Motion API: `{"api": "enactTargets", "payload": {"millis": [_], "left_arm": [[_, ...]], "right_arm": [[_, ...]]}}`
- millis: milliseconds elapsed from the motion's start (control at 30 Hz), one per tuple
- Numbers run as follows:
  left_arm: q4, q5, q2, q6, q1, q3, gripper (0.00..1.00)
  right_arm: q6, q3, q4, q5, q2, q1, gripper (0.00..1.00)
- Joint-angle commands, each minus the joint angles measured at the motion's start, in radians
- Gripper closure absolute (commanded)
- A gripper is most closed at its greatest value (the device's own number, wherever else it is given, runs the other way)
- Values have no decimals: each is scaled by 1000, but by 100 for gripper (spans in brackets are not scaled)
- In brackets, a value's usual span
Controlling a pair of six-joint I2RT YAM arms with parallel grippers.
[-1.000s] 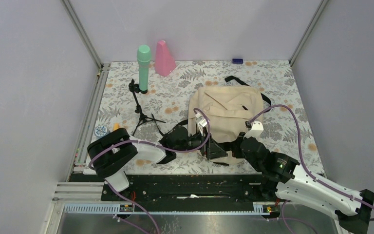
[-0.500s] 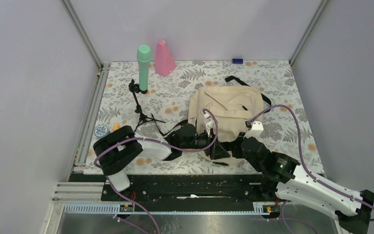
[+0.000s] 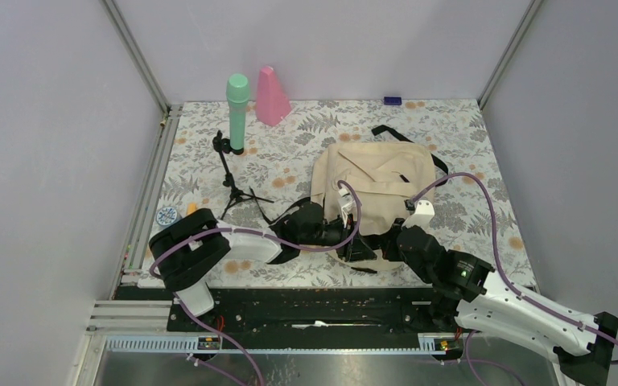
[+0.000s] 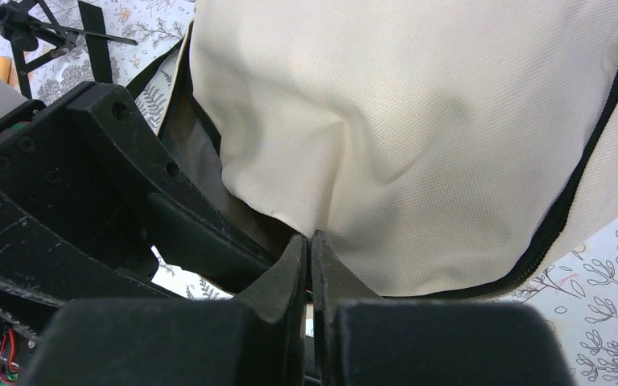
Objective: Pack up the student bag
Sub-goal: Zip the student bag at the center of the board.
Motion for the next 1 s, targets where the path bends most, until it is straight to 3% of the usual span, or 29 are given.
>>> {"api": "enactTargets", "payload": {"millis": [0, 667, 967], "left_arm": [[59, 42, -38, -2, -2, 39, 63], [-2, 6, -70, 14, -2, 49, 76], [-98, -54, -82, 82, -4, 57, 67]], "right_arm": [[30, 6, 72, -24, -7, -1, 100], [37, -1, 72, -28, -8, -1, 100], [39, -5, 72, -29, -7, -2, 100]]}}
